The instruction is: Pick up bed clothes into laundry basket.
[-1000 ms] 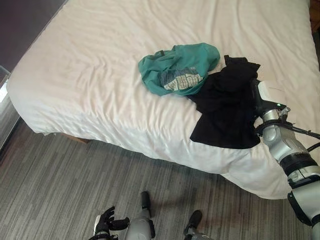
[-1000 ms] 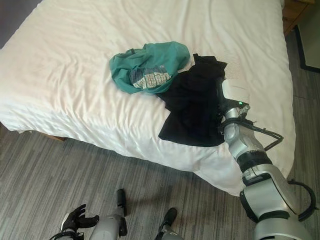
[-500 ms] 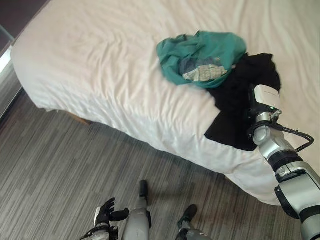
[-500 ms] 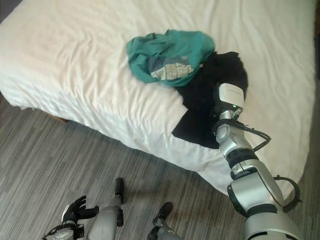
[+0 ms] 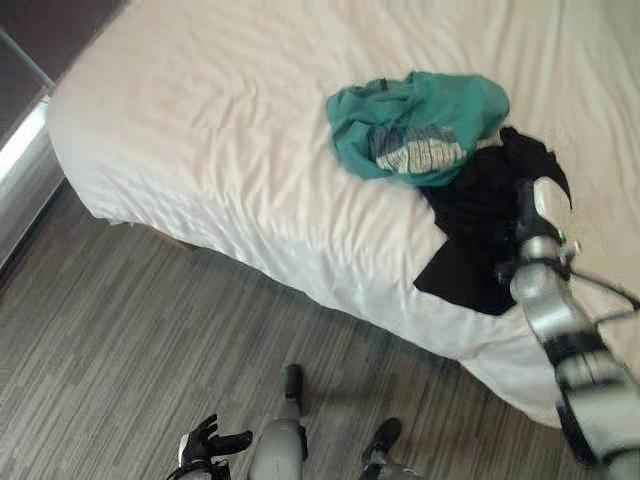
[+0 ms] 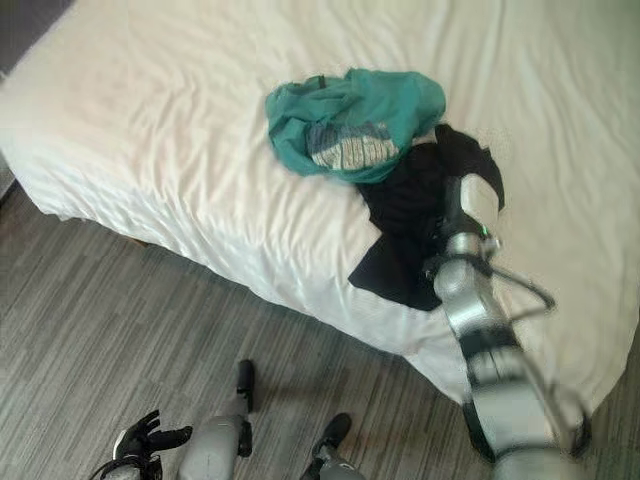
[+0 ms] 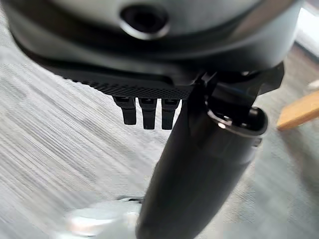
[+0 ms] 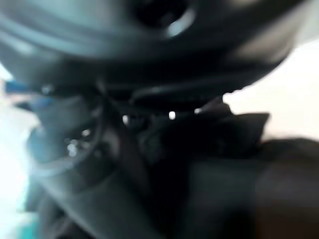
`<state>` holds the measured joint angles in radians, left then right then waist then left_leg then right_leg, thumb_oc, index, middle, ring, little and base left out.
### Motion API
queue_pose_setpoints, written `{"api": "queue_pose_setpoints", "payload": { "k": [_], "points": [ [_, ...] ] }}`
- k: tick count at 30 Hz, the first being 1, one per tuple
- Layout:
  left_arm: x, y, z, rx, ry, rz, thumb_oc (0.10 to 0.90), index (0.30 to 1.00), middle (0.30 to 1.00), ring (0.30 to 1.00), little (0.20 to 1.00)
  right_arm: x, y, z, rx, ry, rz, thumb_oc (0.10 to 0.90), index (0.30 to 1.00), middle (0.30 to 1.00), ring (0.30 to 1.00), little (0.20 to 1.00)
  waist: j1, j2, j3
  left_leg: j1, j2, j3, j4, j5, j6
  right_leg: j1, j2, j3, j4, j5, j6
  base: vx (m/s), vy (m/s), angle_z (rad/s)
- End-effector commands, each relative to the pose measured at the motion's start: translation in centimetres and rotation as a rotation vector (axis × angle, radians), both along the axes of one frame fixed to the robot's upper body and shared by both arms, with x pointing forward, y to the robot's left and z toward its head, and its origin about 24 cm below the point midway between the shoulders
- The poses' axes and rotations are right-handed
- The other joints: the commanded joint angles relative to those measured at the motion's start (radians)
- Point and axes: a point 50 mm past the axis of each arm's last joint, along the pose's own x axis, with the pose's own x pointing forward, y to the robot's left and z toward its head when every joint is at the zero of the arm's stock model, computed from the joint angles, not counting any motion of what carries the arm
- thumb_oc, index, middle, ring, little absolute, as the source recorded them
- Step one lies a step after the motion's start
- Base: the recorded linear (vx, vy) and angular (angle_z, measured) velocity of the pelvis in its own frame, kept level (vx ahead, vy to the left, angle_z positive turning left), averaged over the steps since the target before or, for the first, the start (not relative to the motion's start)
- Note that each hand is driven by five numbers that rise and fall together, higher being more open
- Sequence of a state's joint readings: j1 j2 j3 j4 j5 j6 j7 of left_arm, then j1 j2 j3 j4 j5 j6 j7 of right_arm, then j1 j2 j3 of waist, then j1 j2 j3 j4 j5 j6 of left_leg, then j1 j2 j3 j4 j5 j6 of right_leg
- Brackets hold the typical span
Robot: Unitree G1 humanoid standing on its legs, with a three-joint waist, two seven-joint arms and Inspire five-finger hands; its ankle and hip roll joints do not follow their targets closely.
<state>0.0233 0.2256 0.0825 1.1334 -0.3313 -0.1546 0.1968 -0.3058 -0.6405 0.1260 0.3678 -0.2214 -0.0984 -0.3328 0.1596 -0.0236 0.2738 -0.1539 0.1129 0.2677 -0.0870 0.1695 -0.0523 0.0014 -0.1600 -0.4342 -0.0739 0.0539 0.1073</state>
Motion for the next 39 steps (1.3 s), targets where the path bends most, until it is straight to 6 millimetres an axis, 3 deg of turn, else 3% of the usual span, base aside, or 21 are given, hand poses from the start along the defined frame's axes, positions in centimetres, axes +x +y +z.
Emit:
{"api": "queue_pose_setpoints", "payload": {
  "k": [1, 4, 6, 7, 9, 13, 14, 15, 16, 17, 18, 19, 20, 21, 22, 23, 27, 29, 34, 38, 39],
  "points": [
    [0.9, 5.5, 2.7, 0.227, -0.050, 0.067, 0.800, 0.900, 0.900, 0.900, 0.900, -3.6, -4.4, -0.9, 0.102, -0.064, -0.163, 0.400, 0.300, 0.300, 0.300, 0.300, -0.103, 0.001, -0.046, 0.116, 0.093, 0.116, 0.000, -0.114, -0.087, -0.048, -0.059, 0.047, 0.146, -0.076, 0.107, 0.04, 0.039, -0.73],
    [2.5, 8.3, 5.2, 0.334, -0.164, 0.178, 0.800, 0.900, 0.900, 0.900, 0.900, -6.4, -6.8, 1.2, 0.208, -0.261, -0.289, 0.400, 0.300, 0.300, 0.300, 0.300, -0.158, 0.018, -0.076, 0.175, 0.085, 0.174, 0.011, -0.130, -0.080, -0.025, -0.057, 0.027, 0.124, -0.078, 0.105, 0.02, 0.002, -0.98],
    [2.6, 8.4, 5.5, 0.346, -0.184, 0.199, 0.800, 0.900, 0.900, 0.900, 0.900, -7.1, -7.3, 1.2, 0.234, -0.292, -0.324, 0.400, 0.300, 0.300, 0.300, 0.300, -0.159, 0.022, -0.085, 0.189, 0.085, 0.183, 0.011, -0.132, -0.080, -0.018, -0.055, 0.031, 0.118, -0.077, 0.104, 0.06, -0.013, -0.87],
    [4.2, 11.1, 8.8, 0.458, -0.330, 0.318, 0.800, 0.900, 0.900, 0.900, 0.900, -9.4, -9.8, 1.4, 0.383, -0.429, -0.476, 0.400, 0.300, 0.300, 0.300, 0.300, -0.204, 0.053, -0.136, 0.238, 0.084, 0.216, 0.016, -0.144, -0.082, 0.009, -0.047, 0.057, 0.085, -0.075, 0.101, 0.10, -0.006, -0.54],
    [4.8, 11.7, 10.1, 0.491, -0.398, 0.351, 0.800, 0.900, 0.900, 0.900, 0.900, -10.3, -10.5, 0.9, 0.440, -0.446, -0.511, 0.400, 0.300, 0.300, 0.300, 0.300, -0.211, 0.060, -0.146, 0.261, 0.084, 0.234, 0.020, -0.145, -0.087, 0.023, -0.043, 0.074, 0.066, -0.070, 0.101, 0.10, -0.019, -0.64],
    [8.8, 13.0, 17.4, 0.754, -0.638, 0.310, 0.800, 0.900, 0.900, 0.900, 0.900, -12.3, -12.0, -4.4, 0.635, -0.313, -0.685, 0.400, 0.300, 0.300, 0.300, 0.300, -0.235, 0.078, -0.142, 0.250, 0.117, 0.261, 0.190, -0.132, -0.121, 0.054, -0.027, 0.118, 0.036, -0.075, 0.080, 0.02, -0.066, -0.57],
    [8.8, 13.0, 17.4, 0.754, -0.637, 0.310, 0.800, 0.900, 0.900, 0.900, 0.900, -12.3, -12.0, -4.4, 0.635, -0.313, -0.684, 0.400, 0.300, 0.300, 0.300, 0.300, -0.235, 0.079, -0.142, 0.252, 0.119, 0.260, 0.195, -0.139, -0.124, 0.058, -0.026, 0.119, 0.034, -0.079, 0.081, 0.01, -0.093, -0.57],
    [9.5, 13.3, 19.2, 0.838, -0.672, 0.297, 0.800, 0.900, 0.900, 0.900, 0.900, -13.7, -12.3, -7.3, 0.683, -0.204, -0.764, 0.400, 0.300, 0.300, 0.300, 0.300, -0.235, 0.074, -0.131, 0.225, 0.137, 0.250, 0.274, -0.111, -0.141, 0.070, -0.023, 0.129, 0.024, -0.076, 0.069, 0.04, -0.110, -0.74],
    [10.7, 13.6, 21.5, 0.924, -0.721, 0.321, 0.800, 0.900, 0.900, 0.900, 0.900, -16.2, -11.9, -11.5, 0.721, 0.006, -0.852, 0.400, 0.300, 0.300, 0.300, 0.300, -0.238, 0.070, -0.115, 0.185, 0.173, 0.219, 0.377, -0.078, -0.173, 0.096, -0.018, 0.144, 0.005, -0.090, 0.059, 0.01, -0.116, -0.66],
    [10.7, 13.6, 21.6, 0.927, -0.721, 0.323, 0.800, 0.900, 0.900, 0.900, 0.900, -16.1, -11.9, -11.5, 0.724, 0.005, -0.850, 0.400, 0.300, 0.300, 0.300, 0.300, -0.239, 0.069, -0.114, 0.180, 0.175, 0.219, 0.379, -0.074, -0.171, 0.093, -0.017, 0.144, 0.004, -0.085, 0.057, 0.03, -0.013, -0.71],
    [11.7, 13.7, 23.2, 0.970, -0.750, 0.331, 0.800, 0.900, 0.900, 0.900, 0.900, -17.5, -11.2, -14.0, 0.765, 0.119, -0.901, 0.400, 0.300, 0.300, 0.300, 0.300, -0.246, 0.070, -0.114, 0.165, 0.196, 0.214, 0.343, -0.066, -0.175, 0.089, -0.022, 0.154, 0.001, -0.090, 0.062, 0.00, 0.040, -0.49],
    [11.7, 13.7, 23.2, 0.970, -0.750, 0.331, 0.800, 0.900, 0.900, 0.900, 0.900, -17.5, -11.2, -14.0, 0.765, 0.119, -0.901, 0.400, 0.300, 0.300, 0.300, 0.300, -0.246, 0.069, -0.114, 0.165, 0.195, 0.214, 0.342, -0.066, -0.175, 0.089, -0.023, 0.154, 0.001, -0.090, 0.062, 0.11, 0.104, -0.46],
    [12.6, 13.5, 24.8, 1.018, -0.779, 0.317, 0.800, 0.900, 0.900, 0.900, 0.900, -19.8, -10.1, -16.9, 0.775, 0.293, -0.957, 0.400, 0.300, 0.300, 0.300, 0.300, -0.253, 0.084, -0.120, 0.170, 0.189, 0.189, 0.265, -0.097, -0.169, 0.089, -0.023, 0.169, 0.002, -0.100, 0.074, 0.15, 0.143, -0.24],
    [13.3, 13.2, 25.7, 1.052, -0.792, 0.302, 0.800, 0.900, 0.900, 0.900, 0.900, -21.0, -9.3, -18.2, 0.787, 0.377, -0.973, 0.400, 0.300, 0.300, 0.300, 0.300, -0.254, 0.097, -0.122, 0.173, 0.180, 0.163, 0.173, -0.099, -0.163, 0.089, -0.024, 0.184, 0.001, -0.106, 0.087, 0.14, 0.145, -0.19],
    [13.4, 13.2, 25.8, 1.054, -0.793, 0.303, 0.800, 0.900, 0.900, 0.900, 0.900, -20.9, -9.3, -18.3, 0.790, 0.375, -0.972, 0.400, 0.300, 0.300, 0.300, 0.300, -0.250, 0.095, -0.123, 0.177, 0.175, 0.169, 0.156, -0.085, -0.160, 0.083, -0.025, 0.187, 0.000, -0.099, 0.086, 0.15, 0.197, -0.25],
    [14.8, 12.9, 27.4, 1.122, -0.802, 0.276, 0.800, 0.900, 0.900, 0.900, 0.900, -22.2, -8.5, -19.7, 0.795, 0.487, -0.987, 0.400, 0.300, 0.300, 0.300, 0.300, -0.248, 0.108, -0.128, 0.168, 0.175, 0.118, 0.076, -0.057, -0.171, 0.085, -0.026, 0.211, 0.001, -0.105, 0.095, 0.13, 0.126, -0.32],
    [16.9, 12.8, 29.3, 1.240, -0.733, 0.175, 0.800, 0.900, 0.900, 0.900, 0.900, -25.8, -7.1, -21.8, 0.817, 0.649, -1.038, 0.400, 0.300, 0.300, 0.300, 0.300, -0.286, 0.134, -0.135, 0.202, 0.205, 0.161, 0.010, -0.030, -0.180, 0.086, -0.023, 0.194, 0.006, -0.108, 0.106, 0.11, 0.069, -0.29],
    [17.9, 13.3, 29.6, 1.269, -0.641, 0.121, 0.800, 0.900, 0.900, 0.900, 0.900, -27.0, -5.9, -22.8, 0.827, 0.738, -1.035, 0.400, 0.300, 0.300, 0.300, 0.300, -0.301, 0.142, -0.135, 0.222, 0.196, 0.183, 0.002, -0.030, -0.179, 0.087, -0.026, 0.195, 0.020, -0.104, 0.108, 0.14, 0.099, -0.23],
    [19.5, 13.2, 30.3, 1.274, -0.592, 0.073, 0.800, 0.900, 0.900, 0.900, 0.900, -26.7, -5.6, -22.9, 0.839, 0.737, -1.004, 0.400, 0.300, 0.300, 0.300, 0.300, -0.314, 0.131, -0.122, 0.223, 0.177, 0.196, 0.000, -0.039, -0.173, 0.077, -0.046, 0.191, 0.029, -0.095, 0.122, 0.03, 0.074, -0.21],
    [20.6, 12.6, 30.6, 1.230, -0.600, 0.025, 0.800, 0.900, 0.900, 0.900, 0.900, -25.0, -5.6, -22.5, 0.839, 0.703, -0.946, 0.400, 0.300, 0.300, 0.300, 0.300, -0.319, 0.117, -0.113, 0.201, 0.160, 0.197, 0.000, -0.050, -0.162, 0.047, -0.066, 0.190, 0.035, -0.082, 0.136, -0.01, 0.069, 0.00],
    [21.1, 12.4, 29.4, 1.173, -0.543, -0.034, 0.800, 0.900, 0.900, 0.900, 0.900, -23.9, -5.8, -22.2, 0.826, 0.687, -0.913, 0.400, 0.300, 0.300, 0.300, 0.300, -0.325, 0.112, -0.104, 0.184, 0.150, 0.199, 0.000, -0.058, -0.153, 0.021, -0.076, 0.196, 0.038, -0.072, 0.142, -0.05, 0.078, -0.04]
  ]
}}
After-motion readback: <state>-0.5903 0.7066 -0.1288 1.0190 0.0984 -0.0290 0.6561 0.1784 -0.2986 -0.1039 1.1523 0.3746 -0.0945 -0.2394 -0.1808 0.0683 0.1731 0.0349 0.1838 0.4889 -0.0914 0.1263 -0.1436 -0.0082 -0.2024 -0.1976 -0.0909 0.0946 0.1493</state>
